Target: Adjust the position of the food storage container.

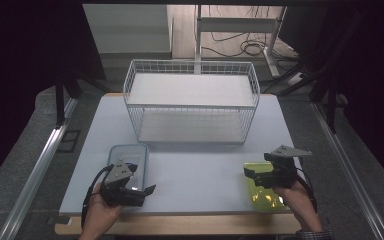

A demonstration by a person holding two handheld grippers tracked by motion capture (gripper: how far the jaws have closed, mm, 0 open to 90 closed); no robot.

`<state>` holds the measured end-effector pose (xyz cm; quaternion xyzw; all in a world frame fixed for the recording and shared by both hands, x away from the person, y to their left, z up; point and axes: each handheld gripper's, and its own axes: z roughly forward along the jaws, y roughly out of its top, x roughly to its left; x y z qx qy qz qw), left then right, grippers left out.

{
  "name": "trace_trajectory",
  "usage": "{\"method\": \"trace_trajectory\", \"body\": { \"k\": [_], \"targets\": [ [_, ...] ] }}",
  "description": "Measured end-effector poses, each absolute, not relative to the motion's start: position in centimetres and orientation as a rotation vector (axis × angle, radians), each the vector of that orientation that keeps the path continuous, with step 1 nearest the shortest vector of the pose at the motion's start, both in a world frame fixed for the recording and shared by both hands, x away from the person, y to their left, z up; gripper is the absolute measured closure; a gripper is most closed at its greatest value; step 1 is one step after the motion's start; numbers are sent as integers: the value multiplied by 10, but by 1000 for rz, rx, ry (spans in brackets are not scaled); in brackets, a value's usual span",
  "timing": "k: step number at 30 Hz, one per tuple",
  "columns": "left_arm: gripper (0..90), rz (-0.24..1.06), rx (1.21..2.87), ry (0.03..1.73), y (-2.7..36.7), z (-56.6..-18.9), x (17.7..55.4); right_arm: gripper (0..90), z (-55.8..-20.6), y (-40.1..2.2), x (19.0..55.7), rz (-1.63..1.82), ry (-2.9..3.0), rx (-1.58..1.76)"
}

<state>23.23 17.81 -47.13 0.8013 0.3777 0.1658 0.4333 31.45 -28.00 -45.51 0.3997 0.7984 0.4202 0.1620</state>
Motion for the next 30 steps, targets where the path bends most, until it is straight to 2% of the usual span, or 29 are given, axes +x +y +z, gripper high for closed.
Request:
{"method": "trace_trajectory", "body": {
  "k": [14, 20, 24, 28, 30],
  "targets": [
    [71, 413, 1972, 956, 183, -473, 233, 2, -464, -272, 306, 1089, 2354, 1188],
    [71, 419, 1969, 946, 184, -474, 233, 190, -463, -270, 302, 1059, 2355, 1180],
    [73, 419, 1973, 942, 184, -474, 233, 402, -462, -266, 296, 1045, 2387, 1106],
    [74, 425, 1976, 941, 183, -474, 233, 682, -461, -256, 291, 1016, 2456, 1052],
    [73, 427, 1977, 941, 183, -475, 233, 783, -463, -249, 288, 987, 2500, 1014]
  ]
}}
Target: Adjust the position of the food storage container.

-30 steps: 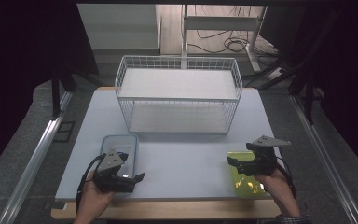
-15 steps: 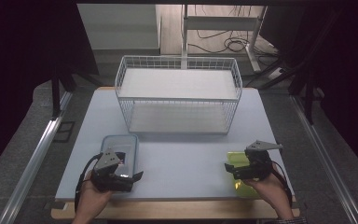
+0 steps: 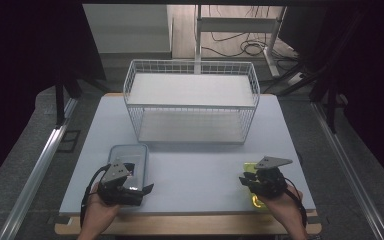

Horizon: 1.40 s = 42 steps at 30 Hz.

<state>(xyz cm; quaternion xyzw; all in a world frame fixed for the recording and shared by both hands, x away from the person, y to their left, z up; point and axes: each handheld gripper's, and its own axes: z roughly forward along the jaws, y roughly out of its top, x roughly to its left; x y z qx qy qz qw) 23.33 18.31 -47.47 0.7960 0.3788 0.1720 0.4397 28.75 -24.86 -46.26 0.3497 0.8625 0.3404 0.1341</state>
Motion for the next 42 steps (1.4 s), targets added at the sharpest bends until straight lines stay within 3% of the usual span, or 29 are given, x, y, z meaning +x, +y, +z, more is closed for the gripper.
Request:
{"method": "trace_trajectory", "body": {
  "k": [4, 16, 30, 33, 42],
  "targets": [
    [73, 429, 1980, 940, 183, -475, 233, 889, -471, -238, 285, 897, 2555, 980],
    [74, 437, 1982, 948, 185, -476, 234, 892, -480, -249, 292, 814, 2575, 1030],
    [78, 422, 1969, 1013, 195, -476, 237, 890, -477, -301, 307, 807, 2465, 1172],
    [110, 443, 1965, 1035, 201, -474, 237, 890, -477, -307, 309, 821, 2451, 1197],
    [325, 506, 1916, 1137, 247, -470, 233, 889, -478, -307, 294, 815, 2479, 1196]
  ]
}}
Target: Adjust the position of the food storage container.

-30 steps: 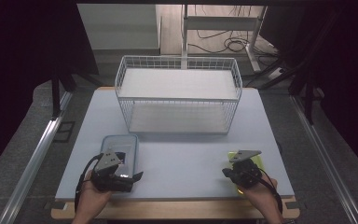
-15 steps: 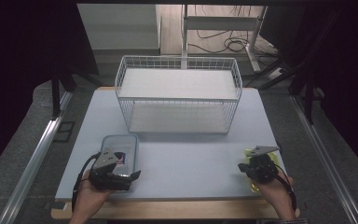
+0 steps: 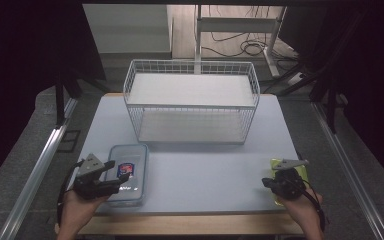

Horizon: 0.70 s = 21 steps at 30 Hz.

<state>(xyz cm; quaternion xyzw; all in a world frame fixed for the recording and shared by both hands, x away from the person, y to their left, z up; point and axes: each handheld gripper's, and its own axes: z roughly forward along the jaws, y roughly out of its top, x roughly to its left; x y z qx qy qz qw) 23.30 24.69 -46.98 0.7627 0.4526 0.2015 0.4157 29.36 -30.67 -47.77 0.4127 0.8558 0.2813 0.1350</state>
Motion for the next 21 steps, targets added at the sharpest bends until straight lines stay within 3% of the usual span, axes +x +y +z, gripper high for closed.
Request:
{"method": "trace_trajectory", "body": {
  "k": [8, 10, 17, 21],
  "targets": [
    [379, 537, 1879, 1216, 275, -475, 225, 888, -476, -318, 274, 836, 2461, 1212],
    [443, 552, 1866, 1242, 282, -477, 222, 880, -476, -318, 273, 839, 2453, 1209],
    [840, 483, 1869, 1332, 314, -495, 215, 875, -474, -308, 271, 854, 2448, 1158],
    [893, 402, 1955, 1369, 317, -510, 221, 876, -475, -301, 270, 861, 2452, 1142]
  ]
}}
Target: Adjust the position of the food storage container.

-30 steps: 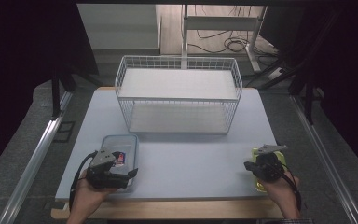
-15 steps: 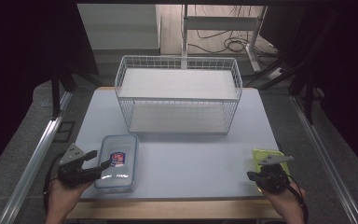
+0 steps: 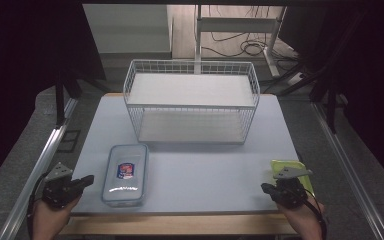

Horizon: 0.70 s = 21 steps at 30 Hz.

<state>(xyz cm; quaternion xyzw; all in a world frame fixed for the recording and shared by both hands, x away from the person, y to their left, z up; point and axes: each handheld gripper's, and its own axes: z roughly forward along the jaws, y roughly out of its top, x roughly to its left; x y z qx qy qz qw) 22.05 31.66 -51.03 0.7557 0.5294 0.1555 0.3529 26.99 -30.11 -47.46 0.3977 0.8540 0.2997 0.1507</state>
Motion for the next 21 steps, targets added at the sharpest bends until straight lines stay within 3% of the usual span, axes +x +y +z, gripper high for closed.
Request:
{"method": "trace_trajectory", "body": {
  "k": [6, 9, 21],
  "targets": [
    [894, 300, 2087, 1290, 297, -521, 228, 876, -476, -292, 269, 857, 2473, 1100],
    [898, 337, 2087, 1289, 291, -515, 227, 876, -476, -289, 269, 863, 2476, 1090],
    [898, 225, 2114, 1180, 266, -514, 229, 876, -478, -277, 269, 881, 2503, 1061]
  ]
}}
